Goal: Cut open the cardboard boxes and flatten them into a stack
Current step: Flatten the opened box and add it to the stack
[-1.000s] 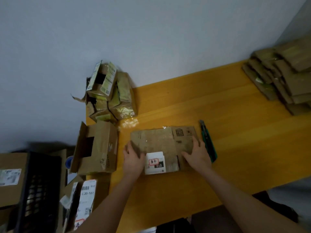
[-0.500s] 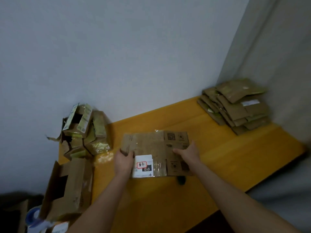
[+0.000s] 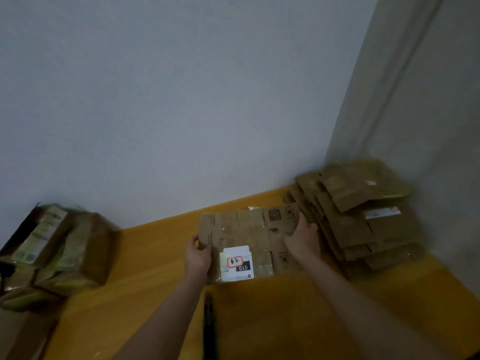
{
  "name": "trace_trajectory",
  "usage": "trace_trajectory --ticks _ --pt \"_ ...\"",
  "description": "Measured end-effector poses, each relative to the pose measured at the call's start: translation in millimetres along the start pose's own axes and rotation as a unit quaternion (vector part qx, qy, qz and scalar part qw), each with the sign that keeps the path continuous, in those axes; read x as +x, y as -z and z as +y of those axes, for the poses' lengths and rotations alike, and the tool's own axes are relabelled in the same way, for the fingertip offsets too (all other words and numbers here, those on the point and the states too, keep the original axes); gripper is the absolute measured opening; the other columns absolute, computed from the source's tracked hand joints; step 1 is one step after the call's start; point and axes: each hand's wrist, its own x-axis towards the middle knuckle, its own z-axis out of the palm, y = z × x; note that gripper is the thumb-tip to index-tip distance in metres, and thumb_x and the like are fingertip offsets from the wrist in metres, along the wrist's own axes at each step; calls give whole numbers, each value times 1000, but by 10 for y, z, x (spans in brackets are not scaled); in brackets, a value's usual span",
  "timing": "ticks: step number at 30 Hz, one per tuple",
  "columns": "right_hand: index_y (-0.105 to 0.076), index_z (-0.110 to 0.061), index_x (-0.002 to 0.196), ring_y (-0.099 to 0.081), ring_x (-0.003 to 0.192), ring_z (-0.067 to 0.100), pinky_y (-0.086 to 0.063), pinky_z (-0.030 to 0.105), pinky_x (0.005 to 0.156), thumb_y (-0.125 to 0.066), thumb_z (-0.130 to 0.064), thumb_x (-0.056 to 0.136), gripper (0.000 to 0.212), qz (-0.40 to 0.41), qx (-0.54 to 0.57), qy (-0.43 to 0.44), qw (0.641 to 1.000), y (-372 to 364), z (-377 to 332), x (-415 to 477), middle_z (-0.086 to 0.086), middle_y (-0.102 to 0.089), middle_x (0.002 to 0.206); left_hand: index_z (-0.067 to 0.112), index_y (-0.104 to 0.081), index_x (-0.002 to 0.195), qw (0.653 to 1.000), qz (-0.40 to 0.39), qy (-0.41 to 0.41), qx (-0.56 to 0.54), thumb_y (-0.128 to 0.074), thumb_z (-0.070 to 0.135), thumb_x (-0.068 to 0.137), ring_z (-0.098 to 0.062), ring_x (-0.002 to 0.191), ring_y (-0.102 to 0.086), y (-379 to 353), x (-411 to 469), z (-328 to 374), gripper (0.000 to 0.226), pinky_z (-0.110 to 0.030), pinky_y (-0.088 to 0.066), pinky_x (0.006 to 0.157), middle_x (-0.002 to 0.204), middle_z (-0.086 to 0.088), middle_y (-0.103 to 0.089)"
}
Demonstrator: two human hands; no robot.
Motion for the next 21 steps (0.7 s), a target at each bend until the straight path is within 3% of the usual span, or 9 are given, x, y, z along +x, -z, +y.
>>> trace_trajectory --ticks 4,10,12,15,18,21 --pt "-13 -27 152 -28 136 31 -40 43 104 -62 -31 89 80 -17 -82 57 995 92 128 668 8 -21 152 26 -42 143 994 47 51 -81 -47 8 100 -24 89 -53 -635 197 207 47 -35 -45 63 121 -12 -60" --pt "-11 -28 152 -12 145 31 -28 45 112 -51 -42 93 73 -41 -146 147 978 -193 200 1167 8 -11 159 22 -38 148 988 91 73 -101 -42 6 101 -29 100 -54 -1209 579 422 49 -38 -48 87 134 -13 -55" --pt "-9 -26 153 -5 147 32 -19 46 116 -48 -40 95 71 -70 -163 163 971 -311 234 1240 9 -7 160 15 -39 145 991 52 103 -64 -43 3 99 -35 110 -55 -1318 669 377 48 -46 -49 94 134 -16 -53" --pt "-7 -24 153 1 147 34 -11 47 118 -49 -38 96 72 -106 -180 169 963 -435 289 1301 11 -3 160 6 -47 133 990 -21 142 4 -58 6 93 -36 112 -56 -1436 646 296 41 -51 -51 88 132 -22 -53" --pt "-7 -24 153 3 147 34 -8 47 118 -50 -38 95 74 -109 -205 181 956 -465 255 1309 11 -3 160 7 -37 141 985 -4 105 134 -67 17 89 -36 136 -35 -1385 589 230 61 -48 -37 109 149 -19 -32" --pt "-9 -23 153 1 147 35 -8 47 119 -55 -37 92 77 -103 -215 196 951 -452 141 1265 12 -5 160 6 -34 142 960 0 37 276 -58 11 91 -35 139 -29 -1218 507 238 56 -42 -35 109 155 -19 -19"
